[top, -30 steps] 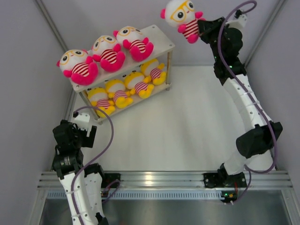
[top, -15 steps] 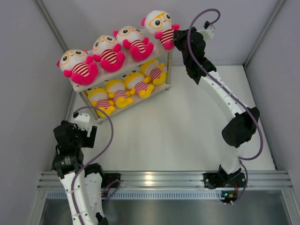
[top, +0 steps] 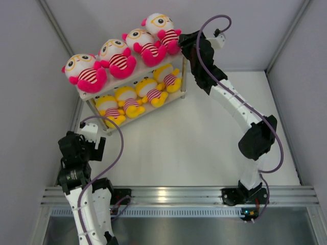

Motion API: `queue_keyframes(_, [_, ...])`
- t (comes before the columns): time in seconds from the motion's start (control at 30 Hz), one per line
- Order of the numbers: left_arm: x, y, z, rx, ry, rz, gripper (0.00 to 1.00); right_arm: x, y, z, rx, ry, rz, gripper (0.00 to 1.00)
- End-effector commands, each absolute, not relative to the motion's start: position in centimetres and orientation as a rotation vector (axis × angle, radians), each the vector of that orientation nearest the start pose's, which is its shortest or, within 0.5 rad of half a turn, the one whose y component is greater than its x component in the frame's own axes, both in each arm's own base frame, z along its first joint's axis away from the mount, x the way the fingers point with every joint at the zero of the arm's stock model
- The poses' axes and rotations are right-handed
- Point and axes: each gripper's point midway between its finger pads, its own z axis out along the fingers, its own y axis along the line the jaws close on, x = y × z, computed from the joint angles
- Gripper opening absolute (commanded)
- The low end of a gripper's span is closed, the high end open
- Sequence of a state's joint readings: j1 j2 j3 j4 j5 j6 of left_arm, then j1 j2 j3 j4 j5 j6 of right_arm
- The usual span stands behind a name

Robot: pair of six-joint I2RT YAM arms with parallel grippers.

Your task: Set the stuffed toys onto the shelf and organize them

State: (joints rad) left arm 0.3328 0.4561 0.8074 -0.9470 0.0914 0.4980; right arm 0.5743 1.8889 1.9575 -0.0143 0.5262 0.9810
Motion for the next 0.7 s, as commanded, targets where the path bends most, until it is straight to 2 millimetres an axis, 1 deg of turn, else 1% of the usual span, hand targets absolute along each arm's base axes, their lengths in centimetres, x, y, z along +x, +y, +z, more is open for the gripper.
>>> queue_keyframes(0.0, [17.0, 6.3, 20.6, 0.217, 2.152, 0.382, 0.99, 50.9, 26.8, 47.4, 0.714, 1.301, 0.910, 0.53])
queue_keyframes(0.03, [17.0, 6.3, 20.6, 0.217, 2.151, 0.382, 0.99, 50.4, 26.4, 48.3, 0.697, 1.282, 0.906, 0.54])
queue_keyframes(0.1, [17.0, 6.3, 20.6, 0.214, 2.150, 0.385, 0.99, 50.0, 26.2, 48.2, 0.685, 1.284, 0.902, 0.54])
queue_keyframes(0.2, [17.0, 6.4, 20.8, 0.204, 2.150, 0.388, 0.99, 48.9, 25.7, 49.0, 0.665, 1.253, 0.921, 0.54])
queue_keyframes(0.4, [16.9, 6.4, 21.2, 0.201, 2.146, 0.390, 0.99, 47.0, 24.3, 51.0, 0.579, 1.225, 0.867, 0.56])
queue_keyframes(0.47, [16.8, 6.6, 21.2, 0.195, 2.149, 0.401, 0.99, 45.6, 23.5, 52.0, 0.523, 1.213, 0.852, 0.61])
queue_keyframes(0.5, [16.7, 6.6, 21.1, 0.193, 2.156, 0.404, 0.99, 45.2, 23.1, 52.1, 0.484, 1.216, 0.835, 0.64])
queue_keyframes(0.53, [16.5, 6.7, 21.1, 0.189, 2.157, 0.410, 0.99, 43.8, 22.0, 53.2, 0.422, 1.206, 0.806, 0.69])
queue_keyframes(0.57, [16.4, 6.9, 21.0, 0.180, 2.162, 0.421, 0.99, 43.7, 21.9, 51.7, 0.342, 1.256, 0.795, 0.71])
queue_keyframes(0.6, [16.2, 6.9, 20.6, 0.174, 2.170, 0.421, 0.99, 43.5, 21.2, 50.4, 0.274, 1.300, 0.736, 0.72])
queue_keyframes(0.63, [16.0, 6.8, 20.4, 0.164, 2.168, 0.421, 0.99, 42.3, 20.8, 48.9, 0.203, 1.343, 0.722, 0.76])
queue_keyframes(0.67, [15.9, 6.8, 20.3, 0.157, 2.168, 0.419, 0.99, 42.6, 19.1, 47.3, 0.184, 1.379, 0.652, 0.78])
